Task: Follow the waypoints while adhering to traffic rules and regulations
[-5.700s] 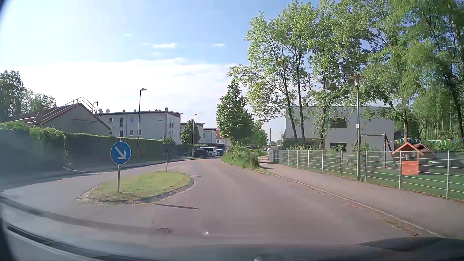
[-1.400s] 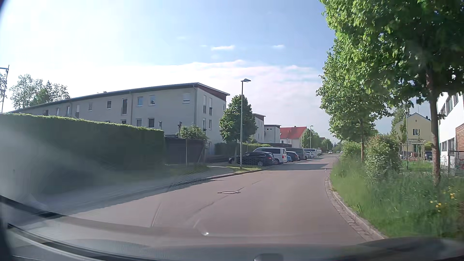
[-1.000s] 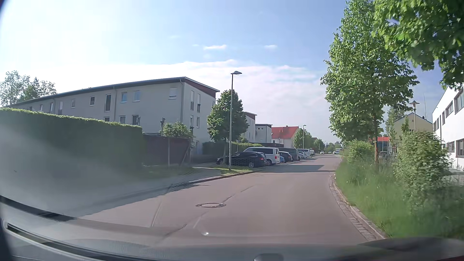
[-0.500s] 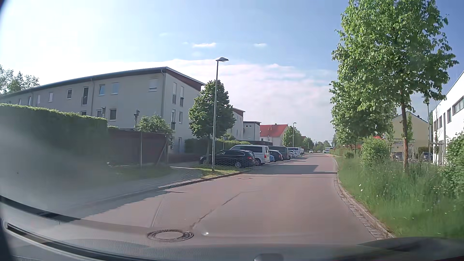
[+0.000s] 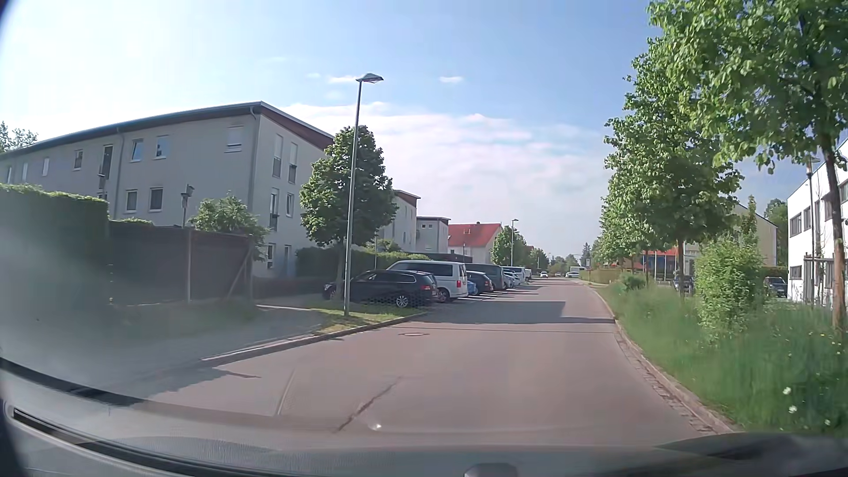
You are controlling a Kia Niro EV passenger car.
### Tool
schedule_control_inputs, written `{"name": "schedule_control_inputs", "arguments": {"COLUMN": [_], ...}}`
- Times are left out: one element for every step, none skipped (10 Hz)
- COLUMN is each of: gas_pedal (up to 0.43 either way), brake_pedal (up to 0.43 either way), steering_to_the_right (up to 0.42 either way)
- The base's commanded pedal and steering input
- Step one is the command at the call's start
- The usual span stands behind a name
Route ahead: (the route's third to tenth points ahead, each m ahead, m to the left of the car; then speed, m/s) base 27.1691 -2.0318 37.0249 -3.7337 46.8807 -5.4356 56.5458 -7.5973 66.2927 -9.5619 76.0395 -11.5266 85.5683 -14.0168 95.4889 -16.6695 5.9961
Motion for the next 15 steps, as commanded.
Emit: {"name": "schedule_control_inputs", "arguments": {"gas_pedal": [0.047, 0.047, 0.039, 0.039, 0.039, 0.039, 0.039, 0.039, 0.039, 0.047, 0.047, 0.047, 0.047, 0.067, 0.067], "brake_pedal": [0.0, 0.0, 0.0, 0.0, 0.0, 0.0, 0.0, 0.0, 0.0, 0.0, 0.0, 0.0, 0.0, 0.0, 0.0], "steering_to_the_right": [0.096, 0.1, 0.102, 0.102, 0.102, 0.102, 0.102, 0.102, 0.102, 0.1, 0.099, 0.097, 0.096, 0.093, 0.086]}}
